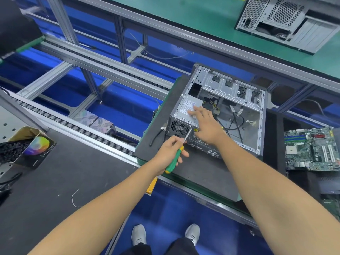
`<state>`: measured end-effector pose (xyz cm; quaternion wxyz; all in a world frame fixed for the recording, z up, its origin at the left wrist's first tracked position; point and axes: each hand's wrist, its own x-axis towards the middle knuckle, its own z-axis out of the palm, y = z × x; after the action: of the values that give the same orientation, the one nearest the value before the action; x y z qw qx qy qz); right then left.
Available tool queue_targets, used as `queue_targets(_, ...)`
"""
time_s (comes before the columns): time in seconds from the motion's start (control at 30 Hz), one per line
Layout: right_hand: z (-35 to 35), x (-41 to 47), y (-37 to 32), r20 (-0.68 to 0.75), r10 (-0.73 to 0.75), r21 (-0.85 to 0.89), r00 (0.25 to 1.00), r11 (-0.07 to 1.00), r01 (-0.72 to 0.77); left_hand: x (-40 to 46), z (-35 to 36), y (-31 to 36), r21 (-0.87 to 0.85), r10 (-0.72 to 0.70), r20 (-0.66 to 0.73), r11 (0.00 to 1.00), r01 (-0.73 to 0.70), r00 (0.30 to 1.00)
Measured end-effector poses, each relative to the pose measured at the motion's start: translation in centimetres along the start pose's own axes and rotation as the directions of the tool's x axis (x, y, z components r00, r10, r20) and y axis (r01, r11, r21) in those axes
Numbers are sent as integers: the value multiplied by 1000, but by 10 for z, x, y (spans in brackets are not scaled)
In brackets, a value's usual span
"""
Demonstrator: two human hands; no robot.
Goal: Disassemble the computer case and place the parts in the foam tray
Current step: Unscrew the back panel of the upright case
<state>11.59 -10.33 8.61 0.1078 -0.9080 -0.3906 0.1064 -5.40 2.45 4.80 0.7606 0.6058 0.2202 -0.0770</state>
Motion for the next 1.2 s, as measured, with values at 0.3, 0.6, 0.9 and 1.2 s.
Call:
queue_targets(0.3,-1,-1,-1,-2,-3,3,1000,1000,3,3,-4,2,38,35,0,999,-35,999)
queue_targets(0.6,2,1,3,-10,-13,6,1000,1000,13,4,-5,-4,16,78,11,997,-78,997)
queue_targets(0.9,3,0,4,-22,-19,14,1000,1000,19,7,2,0,-44,38,-67,998,-41,997)
queue_targets(1.2,8,1,3,-100,23,-39,995,999,-27,3,5,2,-15,26,-63,1000,-27,998)
